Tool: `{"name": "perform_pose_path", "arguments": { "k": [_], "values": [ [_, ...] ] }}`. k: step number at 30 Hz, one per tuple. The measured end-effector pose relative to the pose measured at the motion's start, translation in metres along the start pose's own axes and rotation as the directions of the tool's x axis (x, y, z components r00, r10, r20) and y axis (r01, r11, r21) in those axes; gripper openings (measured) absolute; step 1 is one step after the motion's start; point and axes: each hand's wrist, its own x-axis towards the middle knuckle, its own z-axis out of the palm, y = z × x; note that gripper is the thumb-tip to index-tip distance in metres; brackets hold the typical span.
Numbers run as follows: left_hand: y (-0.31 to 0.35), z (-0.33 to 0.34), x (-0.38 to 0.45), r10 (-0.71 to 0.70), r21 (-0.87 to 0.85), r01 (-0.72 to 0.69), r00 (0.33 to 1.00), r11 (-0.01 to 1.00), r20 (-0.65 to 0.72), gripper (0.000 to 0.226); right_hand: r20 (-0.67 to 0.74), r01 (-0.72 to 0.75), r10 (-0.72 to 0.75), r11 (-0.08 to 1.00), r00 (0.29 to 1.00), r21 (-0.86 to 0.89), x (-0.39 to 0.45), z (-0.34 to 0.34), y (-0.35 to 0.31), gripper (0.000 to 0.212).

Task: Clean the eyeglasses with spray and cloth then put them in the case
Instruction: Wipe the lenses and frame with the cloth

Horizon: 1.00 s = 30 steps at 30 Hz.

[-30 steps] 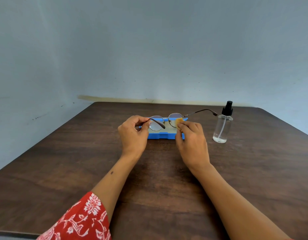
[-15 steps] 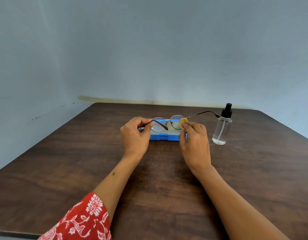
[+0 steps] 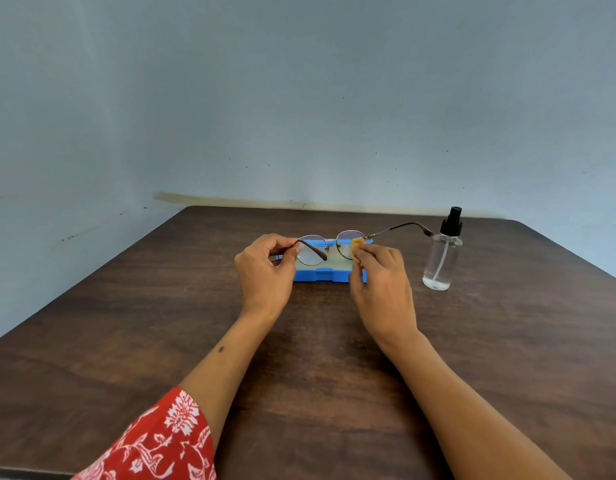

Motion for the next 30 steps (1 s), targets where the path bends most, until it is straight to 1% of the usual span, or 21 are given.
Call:
{"name": "perform_pose_path", "arguments": {
  "k": [2, 4, 7, 9, 15, 17, 22, 24, 27, 29, 30],
  "values": [
    [0.000, -0.001, 0.000, 0.004, 0.007, -0.004, 1.000, 1.000, -0.001, 0.012, 0.025, 0.017, -0.018, 0.999, 1.000, 0.029, 0.000, 0.002, -0.003, 0.024],
    [0.000, 0.000, 0.000, 0.008, 0.013, -0.008, 1.000, 1.000, 0.001, 0.011, 0.025, 0.001, -0.002, 0.999, 1.000, 0.045, 0.001, 0.001, -0.004, 0.024],
    [0.000, 0.001, 0.000, 0.004, -0.002, -0.004, 1.000, 1.000, 0.000, 0.010, -0.014, -0.054, 0.055, 0.998, 0.998, 0.042, 0.003, -0.003, -0.001, 0.022],
    [0.000, 0.002, 0.000, 0.002, -0.014, -0.002, 1.000, 1.000, -0.006, 0.010, -0.033, -0.066, 0.067, 0.997, 0.997, 0.034, 0.003, -0.004, 0.001, 0.021],
    [0.000, 0.001, 0.000, 0.004, 0.009, -0.004, 1.000, 1.000, 0.004, 0.009, 0.022, -0.006, 0.005, 0.999, 1.000, 0.041, 0.001, 0.000, -0.005, 0.023],
    [-0.001, 0.000, 0.000, 0.001, 0.012, -0.001, 1.000, 1.000, 0.006, 0.009, 0.018, -0.005, 0.004, 0.999, 1.000, 0.041, 0.001, 0.000, -0.006, 0.023],
    [-0.001, 0.002, -0.002, 0.001, -0.005, -0.001, 1.000, 1.000, 0.014, 0.008, -0.021, -0.084, 0.084, 0.996, 0.996, 0.013, 0.001, -0.004, -0.003, 0.021],
    [-0.001, 0.002, -0.002, 0.001, -0.005, -0.001, 1.000, 1.000, 0.014, 0.008, -0.009, -0.057, 0.057, 0.998, 0.998, 0.006, 0.000, -0.002, -0.004, 0.022],
    [-0.001, 0.000, -0.002, 0.004, 0.000, -0.004, 1.000, 1.000, 0.012, 0.009, 0.044, 0.002, -0.002, 1.000, 0.999, 0.010, 0.000, 0.002, -0.009, 0.023],
    [0.000, -0.001, -0.002, 0.004, 0.000, -0.004, 1.000, 1.000, 0.016, 0.009, 0.053, -0.003, 0.002, 1.000, 0.999, 0.014, 0.000, 0.002, -0.010, 0.022],
    [0.000, -0.001, -0.002, 0.003, 0.002, -0.003, 1.000, 1.000, 0.017, 0.009, 0.040, -0.028, 0.028, 1.000, 0.999, 0.012, 0.001, 0.000, -0.009, 0.022]
  ]
}}
